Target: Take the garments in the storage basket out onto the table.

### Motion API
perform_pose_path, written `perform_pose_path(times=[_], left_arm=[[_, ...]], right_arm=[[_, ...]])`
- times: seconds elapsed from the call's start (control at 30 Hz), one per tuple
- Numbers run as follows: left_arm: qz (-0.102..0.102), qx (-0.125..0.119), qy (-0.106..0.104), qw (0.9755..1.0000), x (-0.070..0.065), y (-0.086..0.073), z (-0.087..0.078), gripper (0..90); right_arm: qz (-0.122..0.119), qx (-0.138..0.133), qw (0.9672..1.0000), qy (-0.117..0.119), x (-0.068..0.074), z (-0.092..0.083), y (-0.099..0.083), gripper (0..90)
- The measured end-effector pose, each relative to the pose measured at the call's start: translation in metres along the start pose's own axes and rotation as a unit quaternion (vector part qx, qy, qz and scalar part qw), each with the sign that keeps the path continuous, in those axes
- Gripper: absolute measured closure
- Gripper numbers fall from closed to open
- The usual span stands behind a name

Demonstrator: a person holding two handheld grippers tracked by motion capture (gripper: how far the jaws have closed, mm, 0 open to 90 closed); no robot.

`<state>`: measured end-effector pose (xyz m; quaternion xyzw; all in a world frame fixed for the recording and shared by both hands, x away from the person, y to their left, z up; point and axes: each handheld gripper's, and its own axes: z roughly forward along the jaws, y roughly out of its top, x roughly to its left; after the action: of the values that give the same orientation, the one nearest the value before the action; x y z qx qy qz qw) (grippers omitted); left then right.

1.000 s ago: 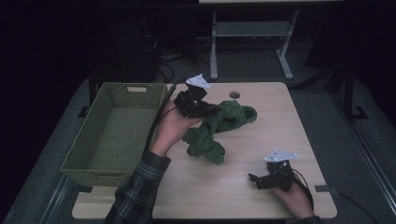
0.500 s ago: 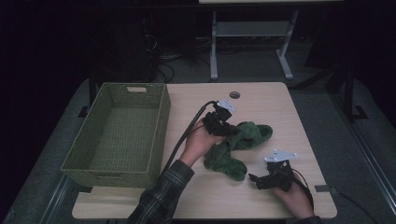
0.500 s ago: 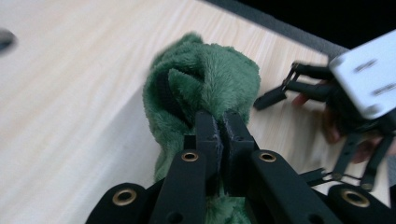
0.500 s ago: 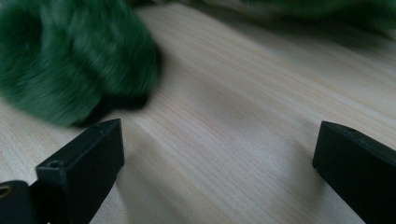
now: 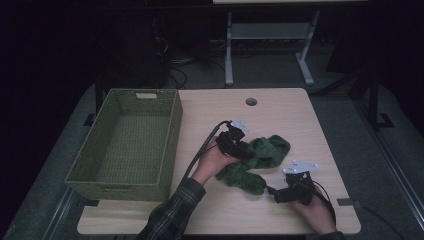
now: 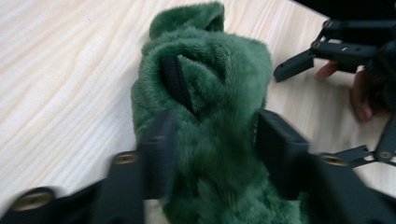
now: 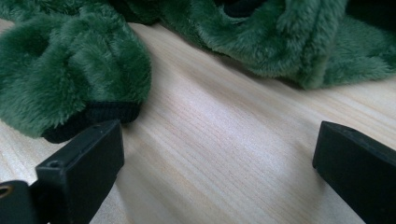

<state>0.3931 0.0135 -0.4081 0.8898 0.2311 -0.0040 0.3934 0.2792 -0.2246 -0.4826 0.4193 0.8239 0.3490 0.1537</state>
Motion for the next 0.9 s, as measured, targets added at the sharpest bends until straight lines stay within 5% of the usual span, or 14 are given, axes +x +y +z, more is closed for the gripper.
perform_pose_path(times=[0.37,0.9], left_arm=[[0.021,-0.008,0.031,0.9993,-0.007,-0.016,-0.035,17.8],[0.007,-0.019,0.070,0.9973,-0.027,-0.091,-0.062,13.4]], right_arm=[[-0.001,0.000,1.0000,0.000,0.000,0.000,0.000,1.8],[0.000,0.001,1.0000,0.000,0.000,0.000,0.000,1.8]])
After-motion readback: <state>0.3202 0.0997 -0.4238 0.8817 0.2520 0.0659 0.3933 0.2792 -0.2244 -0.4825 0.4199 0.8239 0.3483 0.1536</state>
